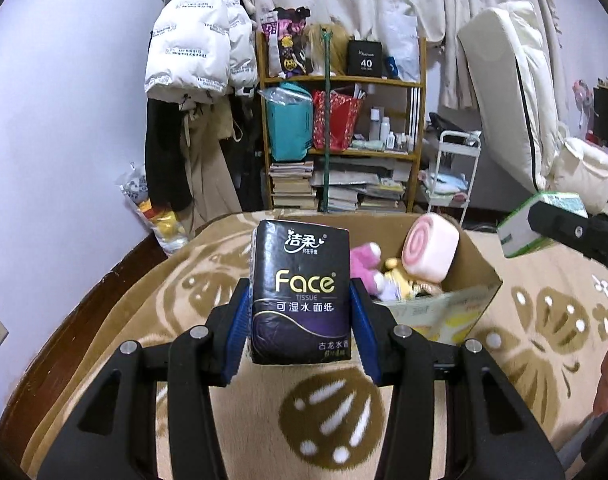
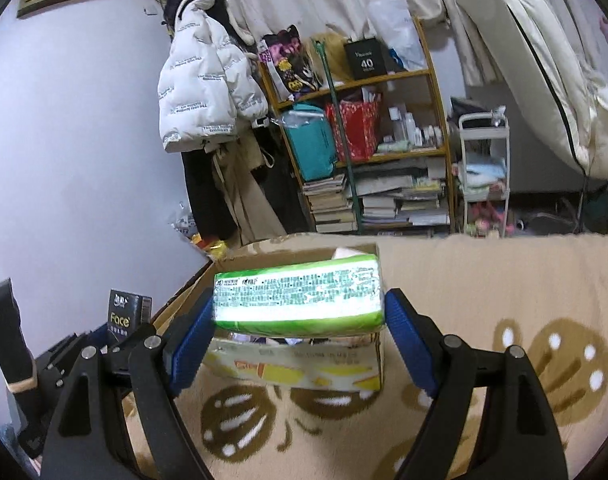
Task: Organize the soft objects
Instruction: 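Lift both tissue packs and carry them over the box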
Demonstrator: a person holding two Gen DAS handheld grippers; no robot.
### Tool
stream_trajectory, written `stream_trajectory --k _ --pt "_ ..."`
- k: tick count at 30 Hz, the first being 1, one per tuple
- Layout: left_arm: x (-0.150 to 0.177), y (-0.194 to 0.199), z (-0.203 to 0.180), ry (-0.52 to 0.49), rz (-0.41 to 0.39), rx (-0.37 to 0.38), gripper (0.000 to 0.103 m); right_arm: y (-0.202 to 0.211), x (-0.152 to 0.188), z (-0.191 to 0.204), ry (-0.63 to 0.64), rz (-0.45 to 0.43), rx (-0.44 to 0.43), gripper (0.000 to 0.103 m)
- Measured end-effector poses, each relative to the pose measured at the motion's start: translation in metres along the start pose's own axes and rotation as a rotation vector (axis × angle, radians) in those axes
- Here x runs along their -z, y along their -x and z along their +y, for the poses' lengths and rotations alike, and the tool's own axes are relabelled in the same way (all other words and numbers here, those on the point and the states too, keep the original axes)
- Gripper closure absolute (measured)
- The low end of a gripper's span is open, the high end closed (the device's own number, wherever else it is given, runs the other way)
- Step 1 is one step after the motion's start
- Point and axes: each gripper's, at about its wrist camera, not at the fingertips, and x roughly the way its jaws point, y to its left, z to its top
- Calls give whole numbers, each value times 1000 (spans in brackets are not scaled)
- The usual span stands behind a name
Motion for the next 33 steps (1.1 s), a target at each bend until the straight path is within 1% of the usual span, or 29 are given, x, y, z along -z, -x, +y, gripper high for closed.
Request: stream_trajectory --k 2,4,10,15,20,22,27,30,33 --pt "-4 -4 0 -4 -5 1 57 -1 -2 1 11 -11 -4 16" --pt "-7 -7 -2 -19 -17 -17 57 -3 -3 2 21 -16 -5 16" --pt "-17 -17 -2 -39 -28 -3 57 -15 -10 5 67 -38 -9 16" --pt "-20 -31 -1 -57 -18 -2 57 -28 -13 5 84 -37 -6 16" --pt "-20 -43 -5 -56 4 8 57 -40 -5 2 90 -33 -14 16" --pt "-18 -48 -9 -69 14 0 57 -49 0 0 103 -18 3 16" --pt "-16 -57 -10 -77 36 -15 57 -70 7 -7 85 25 14 16" --pt "-14 -62 -10 -81 48 -38 57 -75 8 -10 75 43 20 16" --pt "-14 -67 -8 -71 62 -33 57 -78 8 -12 68 54 31 16"
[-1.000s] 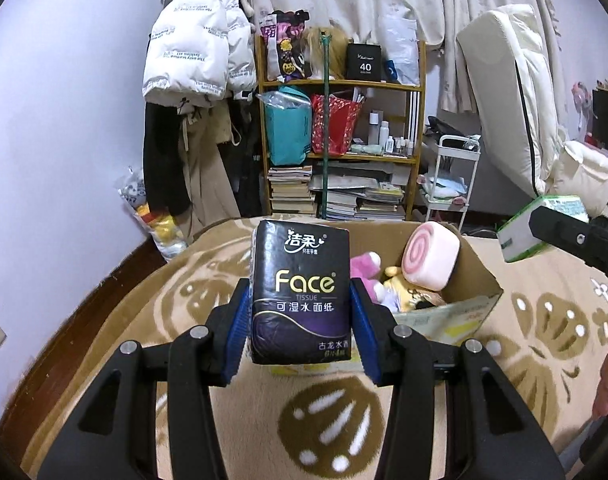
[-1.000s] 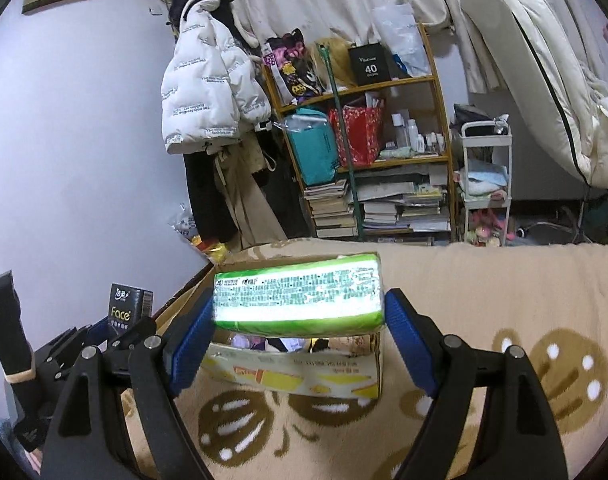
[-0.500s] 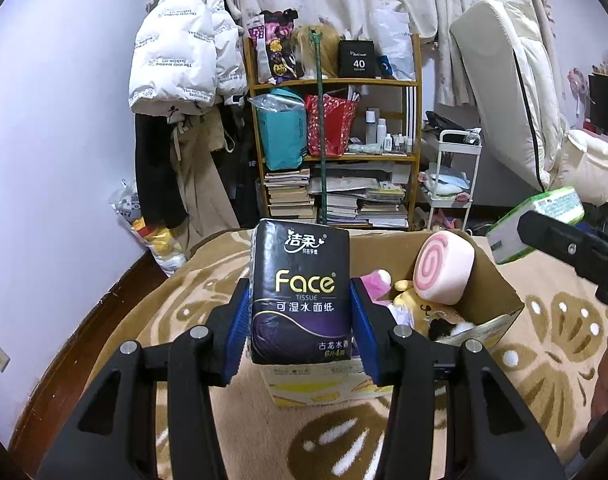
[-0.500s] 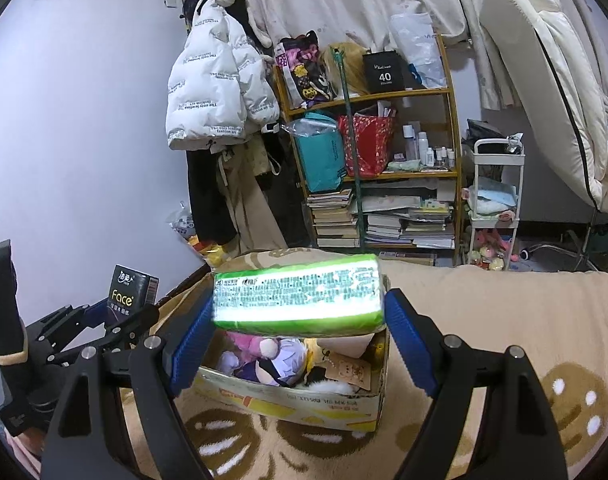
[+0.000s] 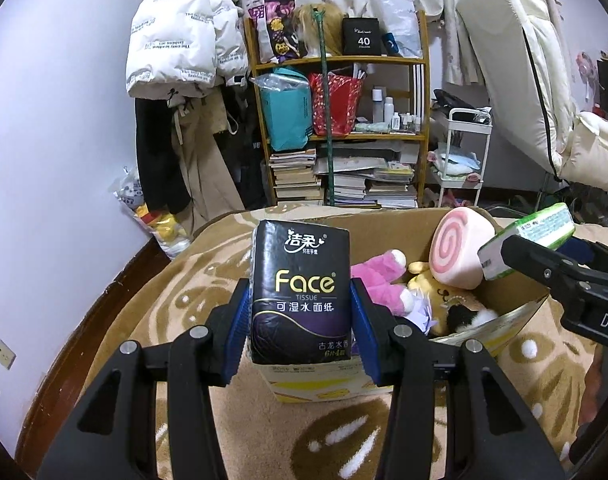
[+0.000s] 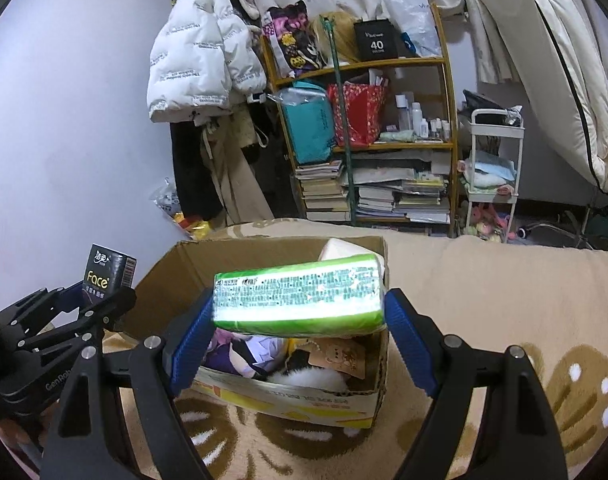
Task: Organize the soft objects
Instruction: 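Lift both tissue packs and carry them over the box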
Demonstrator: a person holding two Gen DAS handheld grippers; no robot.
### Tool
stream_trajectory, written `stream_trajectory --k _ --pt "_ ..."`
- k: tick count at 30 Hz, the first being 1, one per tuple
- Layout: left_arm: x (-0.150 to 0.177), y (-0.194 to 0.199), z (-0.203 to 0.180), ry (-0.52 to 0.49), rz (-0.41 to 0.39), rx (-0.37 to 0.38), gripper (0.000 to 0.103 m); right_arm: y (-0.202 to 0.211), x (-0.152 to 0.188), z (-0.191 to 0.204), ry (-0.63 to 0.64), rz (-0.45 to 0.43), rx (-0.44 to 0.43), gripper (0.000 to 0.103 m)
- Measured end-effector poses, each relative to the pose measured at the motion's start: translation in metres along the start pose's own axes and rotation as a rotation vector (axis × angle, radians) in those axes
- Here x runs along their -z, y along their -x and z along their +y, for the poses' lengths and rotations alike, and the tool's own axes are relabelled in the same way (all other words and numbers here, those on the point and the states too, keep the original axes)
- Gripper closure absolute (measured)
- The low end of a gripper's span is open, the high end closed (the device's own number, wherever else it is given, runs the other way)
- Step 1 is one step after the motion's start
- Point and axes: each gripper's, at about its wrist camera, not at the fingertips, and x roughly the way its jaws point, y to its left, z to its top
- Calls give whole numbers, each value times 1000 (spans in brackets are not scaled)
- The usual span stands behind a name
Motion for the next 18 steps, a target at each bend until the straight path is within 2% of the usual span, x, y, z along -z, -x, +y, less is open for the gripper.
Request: stream_trajectory --k 6,14,18 --pt "2 -5 -5 -12 19 4 57 -8 2 -5 -20 22 -21 16" --pt "1 -6 -7 -3 21 64 57 -13 6 -3 -25 42 -33 16" --pt "1 -9 -7 -1 26 62 56 -15 8 -2 -25 53 -37 15"
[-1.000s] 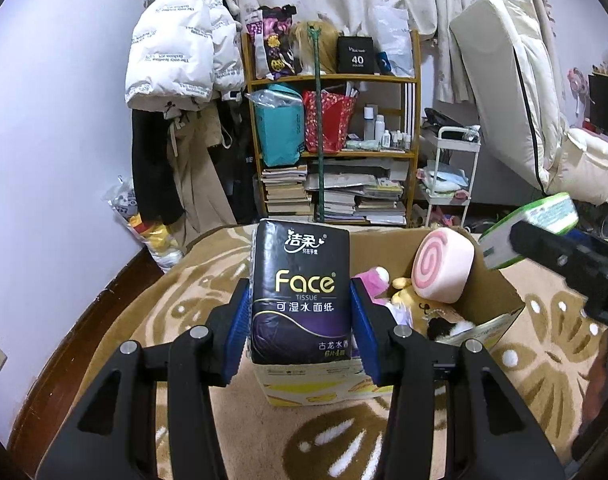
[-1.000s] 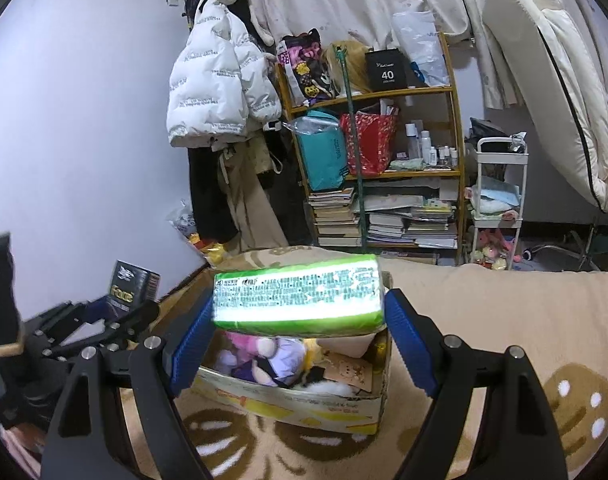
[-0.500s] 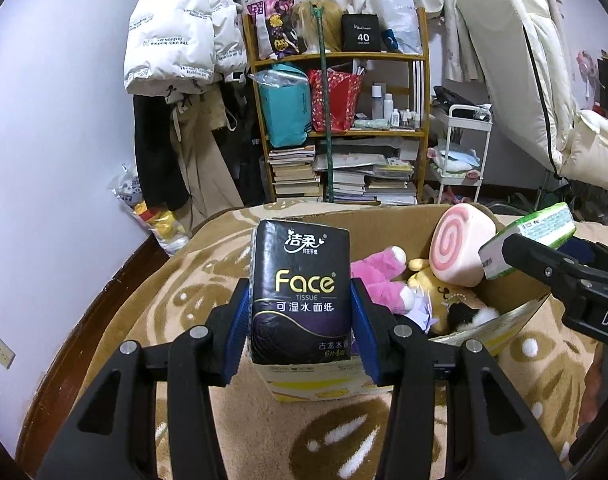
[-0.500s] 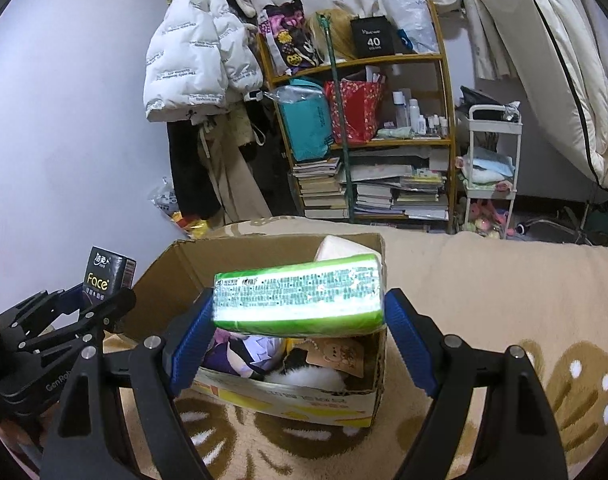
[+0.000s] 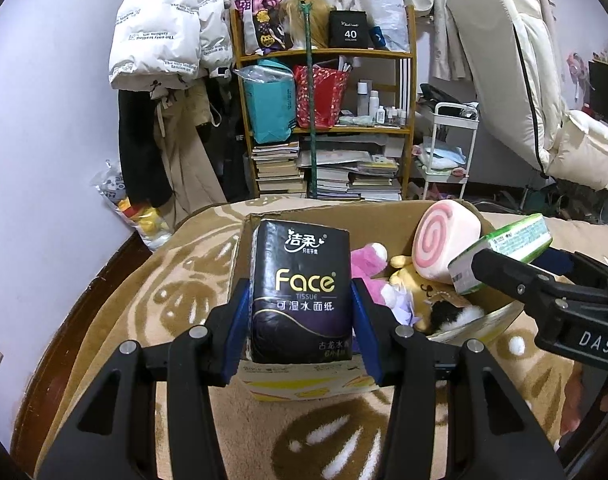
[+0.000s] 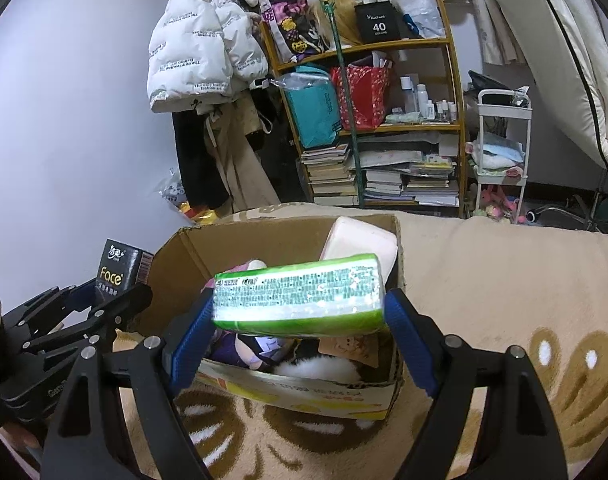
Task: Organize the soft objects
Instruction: 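Lift both tissue packs and carry them over the box, then lower both tissue packs into the box and open both grippers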
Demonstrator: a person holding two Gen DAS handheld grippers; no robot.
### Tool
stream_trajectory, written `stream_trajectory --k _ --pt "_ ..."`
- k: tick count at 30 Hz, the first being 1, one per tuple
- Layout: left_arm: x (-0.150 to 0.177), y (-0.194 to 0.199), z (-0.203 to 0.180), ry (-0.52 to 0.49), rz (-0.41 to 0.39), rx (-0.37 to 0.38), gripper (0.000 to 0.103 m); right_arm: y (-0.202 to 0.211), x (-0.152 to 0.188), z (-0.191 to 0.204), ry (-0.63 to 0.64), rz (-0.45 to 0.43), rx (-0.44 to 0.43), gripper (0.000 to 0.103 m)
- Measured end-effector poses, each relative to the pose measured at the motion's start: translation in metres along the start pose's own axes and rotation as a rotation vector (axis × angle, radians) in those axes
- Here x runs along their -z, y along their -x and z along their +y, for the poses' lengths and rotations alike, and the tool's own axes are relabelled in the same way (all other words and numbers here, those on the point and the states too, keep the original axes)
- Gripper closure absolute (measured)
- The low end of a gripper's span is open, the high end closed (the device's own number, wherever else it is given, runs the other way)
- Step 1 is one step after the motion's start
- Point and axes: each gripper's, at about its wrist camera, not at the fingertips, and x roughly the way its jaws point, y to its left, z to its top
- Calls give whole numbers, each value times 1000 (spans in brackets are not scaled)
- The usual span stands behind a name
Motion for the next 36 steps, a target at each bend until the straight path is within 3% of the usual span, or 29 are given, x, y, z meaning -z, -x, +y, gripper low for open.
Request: stream_trajectory --k 6,15,18,28,31,36 --pt "2 -7 5 30 44 18 49 -3 3 -3 -14 18 1 15" --pt "7 -3 6 8 47 -37 37 4 0 -6 -45 3 8 7" --pt "7 3 6 4 40 -57 24 12 -2 -4 -46 -22 21 0" --pt "6 48 18 41 -29 -118 14 52 -5 5 -22 -75 47 0" --pt "8 65 20 35 -43 -135 5 66 -4 10 -3 -86 51 0" --pt "13 97 23 42 -91 -140 3 92 -1 16 27 -112 58 0"
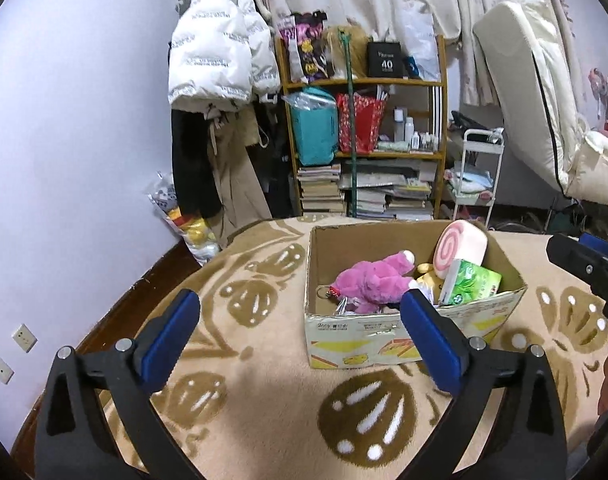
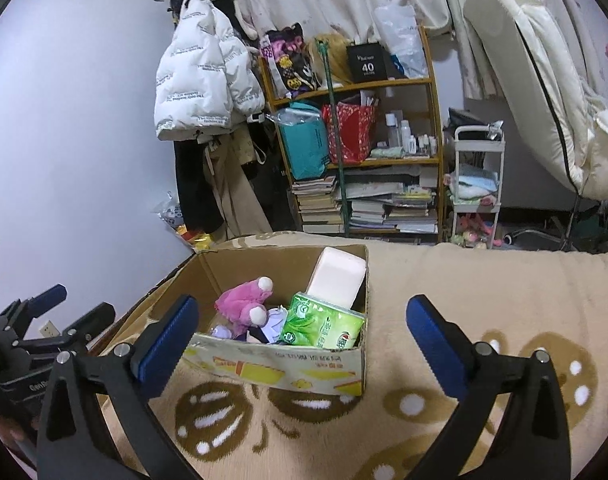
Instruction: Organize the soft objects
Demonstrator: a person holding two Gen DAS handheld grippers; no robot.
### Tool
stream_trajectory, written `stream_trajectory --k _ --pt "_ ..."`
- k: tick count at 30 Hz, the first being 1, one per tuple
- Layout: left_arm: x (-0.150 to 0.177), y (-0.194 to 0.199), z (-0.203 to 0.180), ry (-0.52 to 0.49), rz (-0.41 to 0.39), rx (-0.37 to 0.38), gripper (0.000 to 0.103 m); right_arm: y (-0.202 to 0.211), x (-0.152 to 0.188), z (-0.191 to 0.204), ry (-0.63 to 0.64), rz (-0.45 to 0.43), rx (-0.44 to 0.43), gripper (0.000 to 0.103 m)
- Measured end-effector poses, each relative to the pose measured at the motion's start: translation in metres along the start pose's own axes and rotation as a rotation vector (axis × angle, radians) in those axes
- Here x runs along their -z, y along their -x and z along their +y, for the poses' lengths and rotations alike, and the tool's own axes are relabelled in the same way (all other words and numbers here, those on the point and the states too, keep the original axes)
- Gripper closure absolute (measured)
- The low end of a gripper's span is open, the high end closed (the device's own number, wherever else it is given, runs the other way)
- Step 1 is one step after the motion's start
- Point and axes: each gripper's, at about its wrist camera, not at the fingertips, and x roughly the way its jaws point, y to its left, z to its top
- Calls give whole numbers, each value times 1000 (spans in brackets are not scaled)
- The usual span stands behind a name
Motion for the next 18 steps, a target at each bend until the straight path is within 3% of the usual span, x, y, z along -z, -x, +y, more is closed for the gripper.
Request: stream_trajectory --k 18 --pt "14 97 24 33 -111 -56 2 82 0 4 30 -101 13 0"
